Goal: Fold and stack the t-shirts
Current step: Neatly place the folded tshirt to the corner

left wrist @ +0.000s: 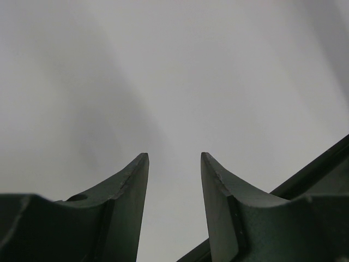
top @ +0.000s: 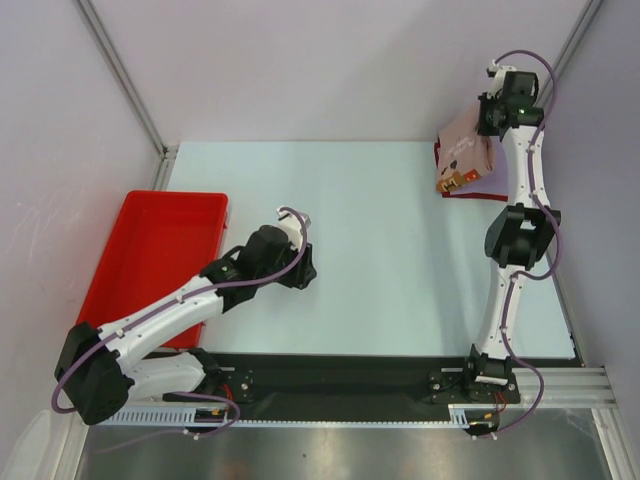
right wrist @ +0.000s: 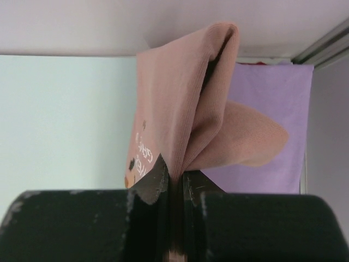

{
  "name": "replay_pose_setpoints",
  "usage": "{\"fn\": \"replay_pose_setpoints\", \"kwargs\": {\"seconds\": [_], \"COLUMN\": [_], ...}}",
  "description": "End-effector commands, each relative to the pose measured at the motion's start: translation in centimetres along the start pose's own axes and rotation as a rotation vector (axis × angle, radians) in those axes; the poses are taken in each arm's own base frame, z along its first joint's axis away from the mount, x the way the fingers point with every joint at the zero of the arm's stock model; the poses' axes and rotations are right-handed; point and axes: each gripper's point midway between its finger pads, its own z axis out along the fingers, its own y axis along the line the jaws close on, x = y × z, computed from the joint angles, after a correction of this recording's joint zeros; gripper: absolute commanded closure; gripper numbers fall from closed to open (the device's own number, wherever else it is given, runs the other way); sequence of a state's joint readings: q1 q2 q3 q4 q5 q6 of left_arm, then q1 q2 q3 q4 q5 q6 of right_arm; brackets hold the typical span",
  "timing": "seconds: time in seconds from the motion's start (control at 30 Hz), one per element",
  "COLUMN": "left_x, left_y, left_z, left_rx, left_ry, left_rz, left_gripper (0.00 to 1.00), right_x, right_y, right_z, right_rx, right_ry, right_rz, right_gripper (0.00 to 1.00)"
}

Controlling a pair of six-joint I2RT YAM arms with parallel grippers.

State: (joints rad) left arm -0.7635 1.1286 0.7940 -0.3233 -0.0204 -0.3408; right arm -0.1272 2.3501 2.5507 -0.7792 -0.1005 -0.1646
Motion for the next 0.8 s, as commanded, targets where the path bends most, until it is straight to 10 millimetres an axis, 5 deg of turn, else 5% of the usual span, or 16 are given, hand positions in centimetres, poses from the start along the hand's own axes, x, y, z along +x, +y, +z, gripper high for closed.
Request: {"fn": "replay_pose_setpoints", "kwargs": {"seconds": [0.0, 0.77], "left_x": [0.2, 2.6], "left_y": [-0.3, 0.1], "left_z": [0.1, 0.7], "left_rx": [0.018, 0.021], "left_ry": [-0.008, 0.065], "left_rz": [-0.011, -0.002], "left_gripper": [0.52, 0.52], "right_x": [-3.1, 1.3], "right_y": [-2.8, -10.0], "right_z": [-0.7, 4.2], "right_rx": [0.055, 0.099], "right_ry": [-0.110, -0.078], "right_rz": [-0.029, 0.042], "right_gripper": [1.00, 1.00]}}
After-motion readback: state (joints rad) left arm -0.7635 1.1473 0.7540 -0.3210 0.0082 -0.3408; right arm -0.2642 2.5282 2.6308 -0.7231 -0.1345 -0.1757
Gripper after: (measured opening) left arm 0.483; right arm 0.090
